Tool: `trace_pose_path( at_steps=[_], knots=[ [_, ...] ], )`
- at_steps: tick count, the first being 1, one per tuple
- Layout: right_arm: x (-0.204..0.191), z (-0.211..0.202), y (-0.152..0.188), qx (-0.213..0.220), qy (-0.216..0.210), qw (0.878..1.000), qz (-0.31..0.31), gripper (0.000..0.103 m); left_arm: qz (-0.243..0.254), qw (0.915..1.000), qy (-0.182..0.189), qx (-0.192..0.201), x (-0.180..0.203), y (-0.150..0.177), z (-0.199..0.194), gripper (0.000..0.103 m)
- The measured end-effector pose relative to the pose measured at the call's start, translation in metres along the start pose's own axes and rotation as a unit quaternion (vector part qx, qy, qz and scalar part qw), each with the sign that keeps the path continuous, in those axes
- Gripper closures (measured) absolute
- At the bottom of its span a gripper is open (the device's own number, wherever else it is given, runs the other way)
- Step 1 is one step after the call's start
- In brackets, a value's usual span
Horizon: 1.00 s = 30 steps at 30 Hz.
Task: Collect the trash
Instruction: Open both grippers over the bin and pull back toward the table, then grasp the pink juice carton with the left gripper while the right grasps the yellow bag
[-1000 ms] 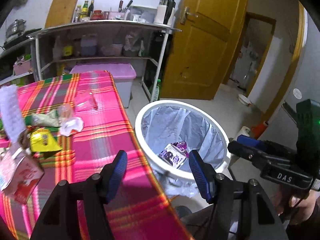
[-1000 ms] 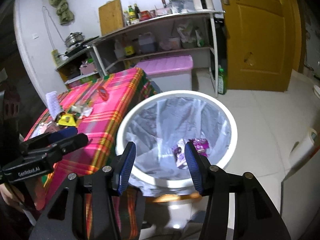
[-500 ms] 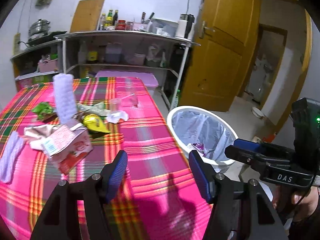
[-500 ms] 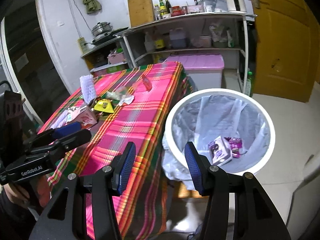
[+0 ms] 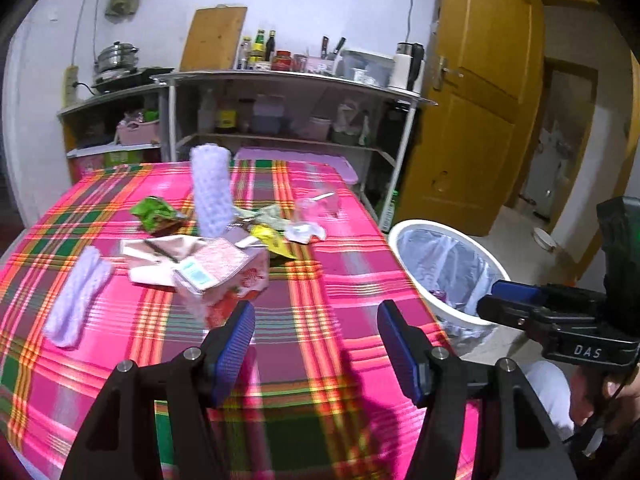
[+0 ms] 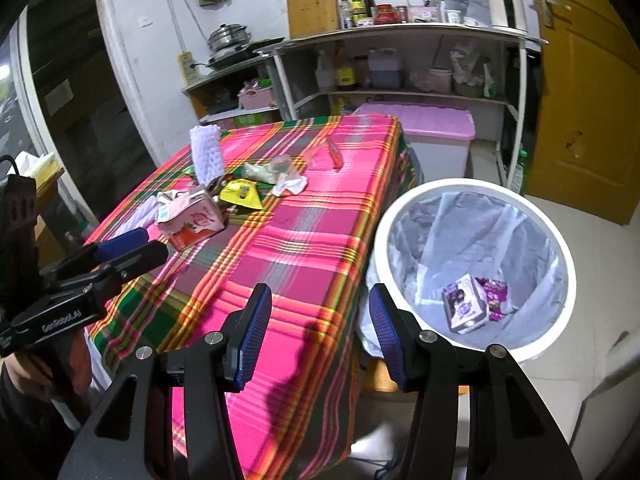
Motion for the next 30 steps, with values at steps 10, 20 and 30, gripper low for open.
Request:
trace_pose_path(
  at_steps=[10, 20, 30],
  knots=[
    [-0.014, 0.013, -0.004, -0.009, -0.011, 1.000, -0.016, 0.051, -0.012, 0.9989, -0.045, 0.005, -0.038, -0.005, 0.003, 0.039],
    [-0.014, 0.024, -0.009, -0.020, -0.007, 1.000, -0.016, 0.051, -0.005, 0.9983, -0.059, -0.003, -0.068, -0.013, 0.026, 0.039],
    [-0.018, 0.039, -0.015, -0.028, -0.004, 0.999, -0.020, 0.051, 0.014, 0.9988, -0.027, -0.038, -0.074, -0.016, 0.056, 0.039]
  ],
)
Point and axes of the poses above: each gripper's, at about its wrist camera, not at the fingertips, and z roughly the way its jaws point, x to its right, y to its underside, the point moved 2 cm from there along z, roughly the way its jaws point, and after that the axes turned 3 degrees about x, right-handed, at the moved point
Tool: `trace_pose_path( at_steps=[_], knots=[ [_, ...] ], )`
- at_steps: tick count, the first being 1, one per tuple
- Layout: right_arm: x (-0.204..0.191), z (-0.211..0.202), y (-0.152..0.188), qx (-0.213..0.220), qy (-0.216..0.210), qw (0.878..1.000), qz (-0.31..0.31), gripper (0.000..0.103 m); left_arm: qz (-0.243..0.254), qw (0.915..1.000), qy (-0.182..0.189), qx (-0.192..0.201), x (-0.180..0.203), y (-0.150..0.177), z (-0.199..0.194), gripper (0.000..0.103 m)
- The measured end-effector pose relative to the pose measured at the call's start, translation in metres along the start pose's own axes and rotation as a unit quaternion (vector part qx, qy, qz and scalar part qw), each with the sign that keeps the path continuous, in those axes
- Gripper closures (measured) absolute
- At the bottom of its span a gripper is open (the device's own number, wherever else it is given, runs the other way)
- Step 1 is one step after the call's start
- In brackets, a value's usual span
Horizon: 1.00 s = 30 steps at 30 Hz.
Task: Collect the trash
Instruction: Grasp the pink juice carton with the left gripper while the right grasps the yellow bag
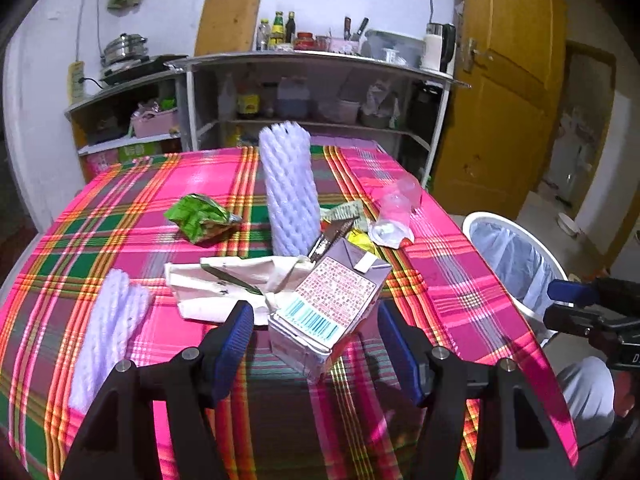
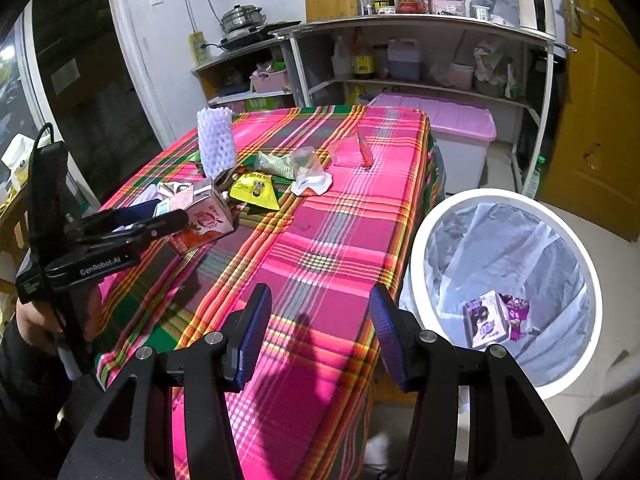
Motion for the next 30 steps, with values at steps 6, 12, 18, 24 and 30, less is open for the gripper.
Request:
trace_pose_path(
  at_steps=[6, 12, 18, 24, 30],
  knots=[
    [-0.002, 0.007, -0.002, -0.006, -0.001, 1.000, 0.000, 0.051, 0.008, 0.9996, 0.029, 0.004, 0.005, 0.000, -0.001, 0.039],
    [-0.002, 0.009, -0.003, -0.007, 0.000, 1.000, 0.000, 0.051, 0.002, 0.9984, 0.056, 0.006, 0.009, 0.003, -0.006, 0.043],
    [-0.003, 0.009, -0.006, -0.005, 0.000, 1.000, -0.001, 0.051, -0.004, 0.9991, 0.033, -0.028, 0.009, 0.007, 0.007, 0.069],
    [-0.008, 0.015, -0.011, -0.005, -0.002, 1.000, -0.012, 0.051, -0.016, 0.9990, 0.041, -0.008, 0.014, 0.014, -0.007, 0.070],
    [-0.023, 0.030, -0.022, -0.009, -0.021, 0.999, -0.036, 0.051, -0.026, 0.9988, 0.039, 0.010, 0.013, 0.021, -0.029, 0.070]
  ],
)
Point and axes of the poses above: each gripper's, at about its wrist camera, not at the fingertips, and z roughly the way its jaws point, x to its right, y to its underside, the point moved 2 cm from there along z, roughly the way its jaws point, and after that the axes turned 3 degrees about x, right-handed, at the moved point
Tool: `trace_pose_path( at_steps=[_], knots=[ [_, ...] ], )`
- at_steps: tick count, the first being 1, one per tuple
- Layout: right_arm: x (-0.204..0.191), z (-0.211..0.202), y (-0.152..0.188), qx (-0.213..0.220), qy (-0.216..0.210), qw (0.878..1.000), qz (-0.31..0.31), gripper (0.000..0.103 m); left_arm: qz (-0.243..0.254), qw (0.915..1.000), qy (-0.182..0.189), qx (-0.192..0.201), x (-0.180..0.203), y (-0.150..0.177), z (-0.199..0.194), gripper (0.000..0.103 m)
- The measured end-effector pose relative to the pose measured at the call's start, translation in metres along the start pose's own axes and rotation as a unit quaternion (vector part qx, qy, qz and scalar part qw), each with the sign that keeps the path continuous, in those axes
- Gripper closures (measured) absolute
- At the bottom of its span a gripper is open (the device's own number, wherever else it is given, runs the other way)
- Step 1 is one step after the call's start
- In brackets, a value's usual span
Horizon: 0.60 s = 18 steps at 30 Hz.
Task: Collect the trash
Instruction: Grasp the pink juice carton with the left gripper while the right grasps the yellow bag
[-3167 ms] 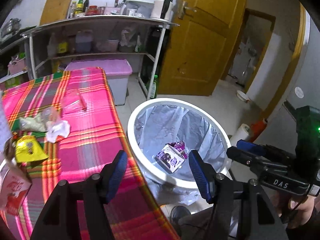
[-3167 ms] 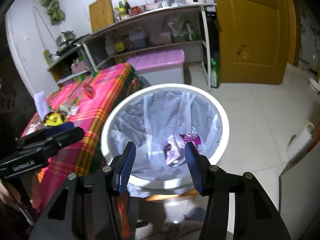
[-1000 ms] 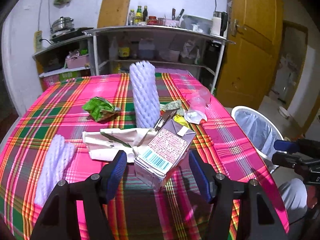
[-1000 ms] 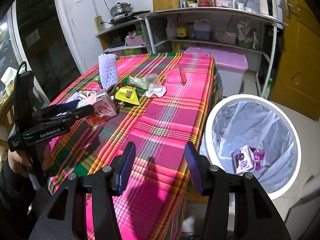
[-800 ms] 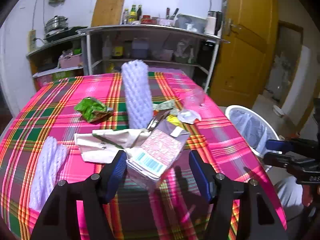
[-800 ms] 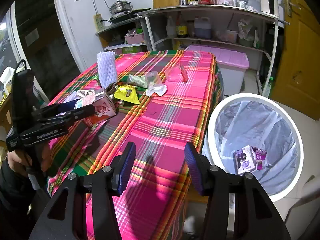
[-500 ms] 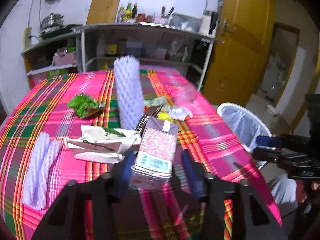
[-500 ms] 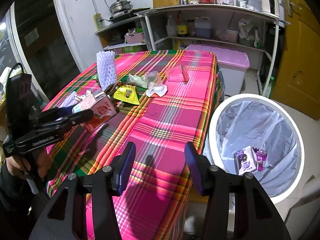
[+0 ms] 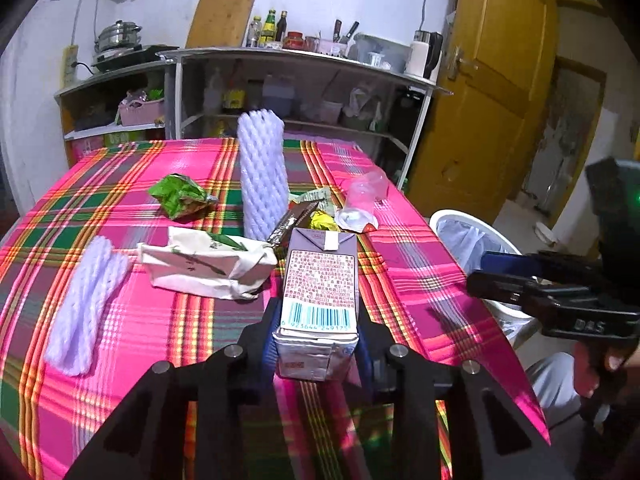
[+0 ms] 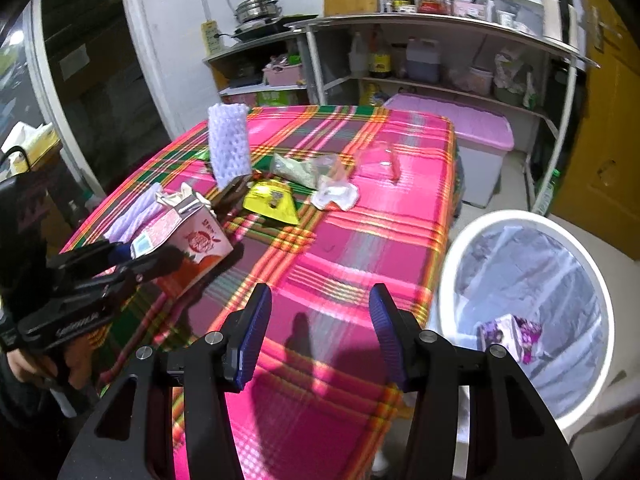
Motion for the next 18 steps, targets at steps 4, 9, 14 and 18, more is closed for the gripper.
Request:
trace_pose_path(
  at_steps=[4, 9, 14, 18],
  knots=[
    [-0.010, 0.017, -0.011, -0.007, -0.021, 1.000, -0.009, 0.051, -0.011, 0.9998, -0.010, 0.011, -0.008, 0.000, -0.012, 0.070],
    [-0.022, 0.041, -0.028, -0.016, -0.028, 0.999, -0.032, 0.051, -0.013, 0.9995, -0.020, 0.020, -0.016, 0.001, -0.021, 0.070],
    [-0.029, 0.065, -0.043, -0.031, -0.025, 0.998, -0.057, 0.051, -0.016, 0.9992, -0.026, 0.024, -0.023, 0.001, -0.023, 0.070],
    [-0.032, 0.082, -0.053, -0.043, -0.032, 0.996, -0.065, 0.051, -0.024, 0.9991, -0.026, 0.026, -0.029, 0.002, -0.023, 0.070]
  ],
)
Point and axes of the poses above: each gripper's, at about its wrist camera, not at the fingertips, and z roughly the way its jaws point, x to its right, y to its underside, the point moved 2 cm from there along z, roughly the way its jaws point, and after that the axes turned 3 degrees about x, right-handed, at the moved point
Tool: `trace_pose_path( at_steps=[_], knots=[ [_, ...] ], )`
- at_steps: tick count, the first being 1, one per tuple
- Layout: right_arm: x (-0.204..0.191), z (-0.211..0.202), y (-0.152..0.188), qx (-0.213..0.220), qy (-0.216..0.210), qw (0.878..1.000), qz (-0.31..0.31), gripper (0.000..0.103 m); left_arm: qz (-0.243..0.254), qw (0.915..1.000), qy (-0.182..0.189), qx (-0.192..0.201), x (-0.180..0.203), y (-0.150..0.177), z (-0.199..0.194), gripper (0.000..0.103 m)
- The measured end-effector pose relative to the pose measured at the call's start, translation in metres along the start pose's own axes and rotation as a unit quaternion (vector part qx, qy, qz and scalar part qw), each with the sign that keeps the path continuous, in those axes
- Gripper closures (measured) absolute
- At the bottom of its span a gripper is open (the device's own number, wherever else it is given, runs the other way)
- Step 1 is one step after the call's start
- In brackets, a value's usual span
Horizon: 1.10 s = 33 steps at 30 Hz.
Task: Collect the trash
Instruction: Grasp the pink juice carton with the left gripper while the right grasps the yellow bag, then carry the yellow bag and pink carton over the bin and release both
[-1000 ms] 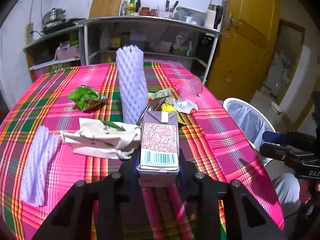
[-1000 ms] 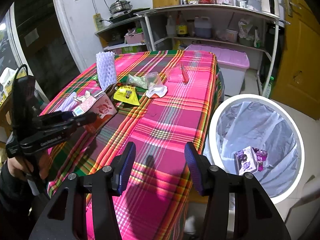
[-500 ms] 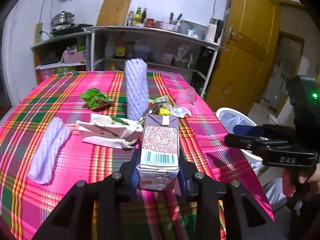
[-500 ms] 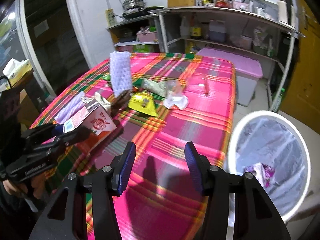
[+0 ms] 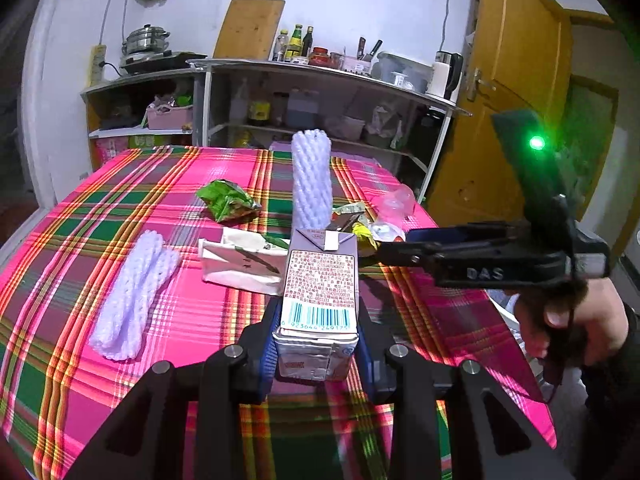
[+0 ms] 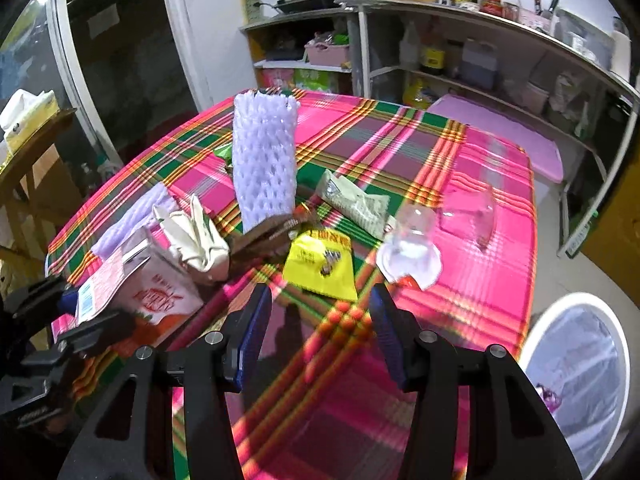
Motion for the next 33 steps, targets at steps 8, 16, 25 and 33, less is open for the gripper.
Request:
trace_pose_path(
  at_steps=[8, 16, 25, 33],
  knots=[
    [0.001, 0.029, -0.012, -0.017, 0.002, 1.000, -0.004, 0.051, -0.007, 1.0000, 0.000, 0.005, -0.008, 0.001, -0.002, 0.070],
    [0.001, 0.027, -0.012, -0.008, 0.000, 1.000, -0.001, 0.068, -0.013, 0.9999, -0.002, 0.001, -0.011, 0.004, -0.001, 0.070],
    [0.002, -0.010, 0.006, 0.016, -0.008, 1.000, 0.024, 0.069, -0.007, 1.0000, 0.000, 0.001, -0.002, 0.003, -0.004, 0.070],
    [0.006, -0.052, 0.032, 0.034, -0.009, 0.998, 0.048, 0.069, 0.004, 0.9999, 0.010, 0.003, 0.021, 0.002, -0.012, 0.070]
  ],
)
Point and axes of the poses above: each gripper's, at about its wrist camera, not at the fingertips, and z roughly the way its jaws point, x to its right, y to its underside, the point moved 2 cm from there along z, roughly the way its jaws point, and after that the axes turned 3 degrees about x, right-handed, at the moved point
